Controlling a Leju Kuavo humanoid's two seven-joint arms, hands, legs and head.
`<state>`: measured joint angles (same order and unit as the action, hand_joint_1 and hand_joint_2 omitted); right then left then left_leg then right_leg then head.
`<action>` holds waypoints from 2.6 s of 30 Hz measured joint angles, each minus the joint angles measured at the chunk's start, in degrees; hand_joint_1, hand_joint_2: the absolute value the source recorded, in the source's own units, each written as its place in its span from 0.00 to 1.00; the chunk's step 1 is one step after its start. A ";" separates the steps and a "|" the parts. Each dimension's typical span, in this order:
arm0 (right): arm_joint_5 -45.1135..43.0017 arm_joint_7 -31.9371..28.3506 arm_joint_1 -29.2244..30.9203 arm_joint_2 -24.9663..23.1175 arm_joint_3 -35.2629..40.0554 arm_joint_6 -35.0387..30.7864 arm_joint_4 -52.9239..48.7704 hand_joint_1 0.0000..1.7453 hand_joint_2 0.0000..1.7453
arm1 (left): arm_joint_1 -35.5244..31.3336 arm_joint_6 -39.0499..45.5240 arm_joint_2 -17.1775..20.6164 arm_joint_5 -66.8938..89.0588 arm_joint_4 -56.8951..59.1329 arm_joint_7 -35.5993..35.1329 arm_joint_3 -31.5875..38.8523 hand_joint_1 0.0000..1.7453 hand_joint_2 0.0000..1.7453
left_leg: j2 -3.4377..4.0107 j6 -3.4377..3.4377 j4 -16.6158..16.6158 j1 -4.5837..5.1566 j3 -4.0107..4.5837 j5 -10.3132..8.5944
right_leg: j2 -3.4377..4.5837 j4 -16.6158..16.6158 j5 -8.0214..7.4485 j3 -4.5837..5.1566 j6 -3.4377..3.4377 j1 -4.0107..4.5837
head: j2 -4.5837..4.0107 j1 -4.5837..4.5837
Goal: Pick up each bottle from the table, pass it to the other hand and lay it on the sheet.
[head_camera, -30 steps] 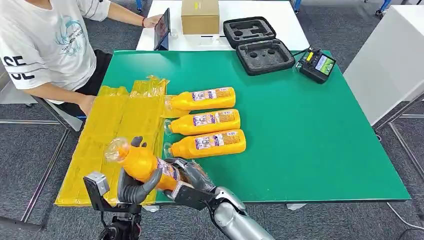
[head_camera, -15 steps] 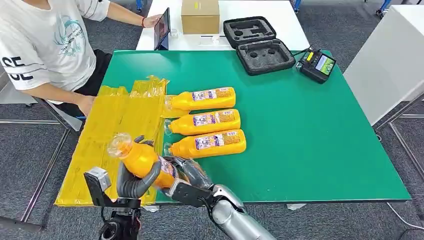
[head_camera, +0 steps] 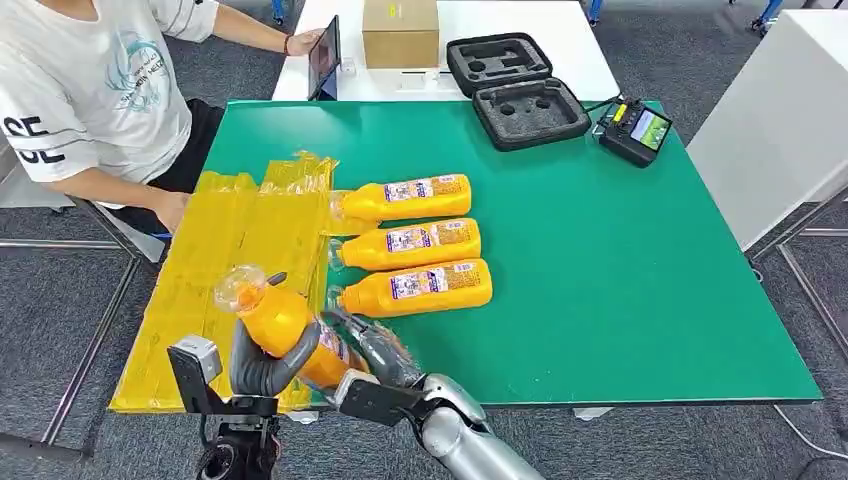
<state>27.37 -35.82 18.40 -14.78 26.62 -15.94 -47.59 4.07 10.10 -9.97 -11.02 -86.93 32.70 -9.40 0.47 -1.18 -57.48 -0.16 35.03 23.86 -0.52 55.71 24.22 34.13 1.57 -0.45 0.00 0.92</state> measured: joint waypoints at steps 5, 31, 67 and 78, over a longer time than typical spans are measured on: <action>0.02 -1.24 -2.20 0.68 -0.02 -4.32 -8.29 0.00 0.00 | 0.28 1.94 0.22 2.03 -0.02 1.03 1.48 1.00 1.00 | 0.00 0.00 0.00 0.00 0.00 0.00 | 0.00 0.00 0.00 0.01 0.00 0.00 | 0.00 -0.02; -7.78 -4.20 -9.44 5.11 -0.11 -9.85 -34.71 0.00 1.00 | -19.76 9.69 11.44 59.27 7.62 -13.64 5.68 1.00 1.00 | -0.05 0.04 0.01 -0.03 -0.04 -0.23 | -0.05 0.02 -0.09 -0.02 -0.06 0.01 | 0.00 0.00; -5.88 -4.20 -5.24 3.04 4.00 -1.99 -29.07 0.00 1.00 | -43.54 -7.80 18.01 71.00 55.10 -18.11 -6.58 0.00 1.00 | -0.01 0.07 0.01 -0.05 0.08 -0.31 | 0.02 0.05 -0.21 0.08 -0.14 0.02 | 0.00 0.00; -6.30 -3.80 -4.27 3.04 4.09 -1.18 -26.97 0.00 1.00 | -46.39 -21.96 17.90 58.96 57.88 -9.81 -3.20 0.00 0.00 | -0.02 0.07 0.02 -0.04 -0.17 -0.30 | -0.02 0.04 -0.21 -0.20 -0.14 0.00 | 0.00 -0.02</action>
<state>21.07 -39.63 14.13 -11.74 30.71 -17.11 -74.55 -42.33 -11.86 7.94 47.94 -29.05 22.89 -12.60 0.45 -1.11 -57.46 -0.21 34.87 23.55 -0.54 55.75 24.01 33.93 1.43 -0.45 0.00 0.90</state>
